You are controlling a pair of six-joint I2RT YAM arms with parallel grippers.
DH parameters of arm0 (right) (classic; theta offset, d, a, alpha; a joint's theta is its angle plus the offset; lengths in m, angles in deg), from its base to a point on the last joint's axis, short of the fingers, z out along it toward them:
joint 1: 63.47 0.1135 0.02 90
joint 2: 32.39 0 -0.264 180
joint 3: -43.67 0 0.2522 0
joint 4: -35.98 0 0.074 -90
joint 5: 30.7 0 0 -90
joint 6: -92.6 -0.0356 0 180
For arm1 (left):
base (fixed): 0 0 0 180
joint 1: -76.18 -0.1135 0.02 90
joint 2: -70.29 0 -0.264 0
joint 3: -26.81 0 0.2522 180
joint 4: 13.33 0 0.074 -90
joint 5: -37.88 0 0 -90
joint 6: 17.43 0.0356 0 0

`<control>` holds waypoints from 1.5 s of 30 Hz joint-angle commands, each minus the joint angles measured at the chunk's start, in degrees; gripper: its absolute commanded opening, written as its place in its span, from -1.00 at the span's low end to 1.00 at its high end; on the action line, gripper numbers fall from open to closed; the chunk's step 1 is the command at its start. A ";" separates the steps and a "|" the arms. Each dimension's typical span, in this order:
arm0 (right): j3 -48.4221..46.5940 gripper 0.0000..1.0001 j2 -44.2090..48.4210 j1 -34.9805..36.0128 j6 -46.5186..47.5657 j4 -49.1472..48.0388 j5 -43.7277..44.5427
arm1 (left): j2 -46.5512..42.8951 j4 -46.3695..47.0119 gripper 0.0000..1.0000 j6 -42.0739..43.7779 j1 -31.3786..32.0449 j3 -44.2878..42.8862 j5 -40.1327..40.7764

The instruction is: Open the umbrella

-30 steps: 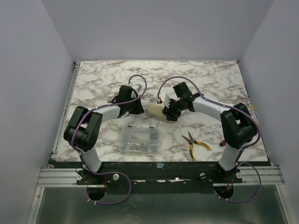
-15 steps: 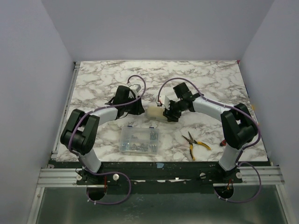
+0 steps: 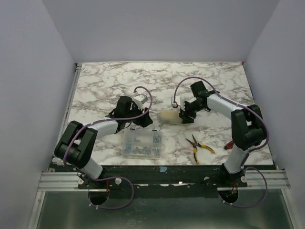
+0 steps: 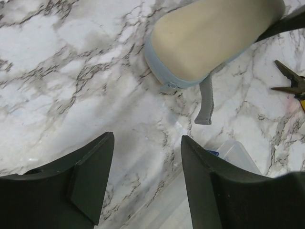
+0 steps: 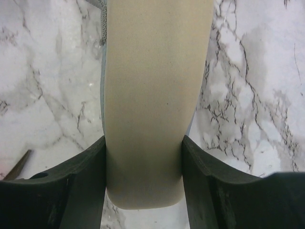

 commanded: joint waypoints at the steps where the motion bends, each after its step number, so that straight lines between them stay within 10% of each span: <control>1: 0.00 -0.15 -3.76 -2.59 6.46 12.27 0.26 | 0.81 6.99 0.21 5.10 2.89 -0.37 -2.31; 22: -1.00 -0.19 -5.67 -3.33 12.86 14.10 -1.17 | 11.33 11.90 0.05 18.34 8.95 -4.51 -7.93; 36: -0.55 -0.27 -5.33 -3.64 13.36 12.97 -1.50 | 13.13 12.13 -0.98 14.92 9.89 -6.59 -4.25; 45: 2.07 -0.34 -2.90 -3.61 19.34 13.50 -1.99 | 13.74 7.80 -1.00 13.44 7.85 -10.72 -0.62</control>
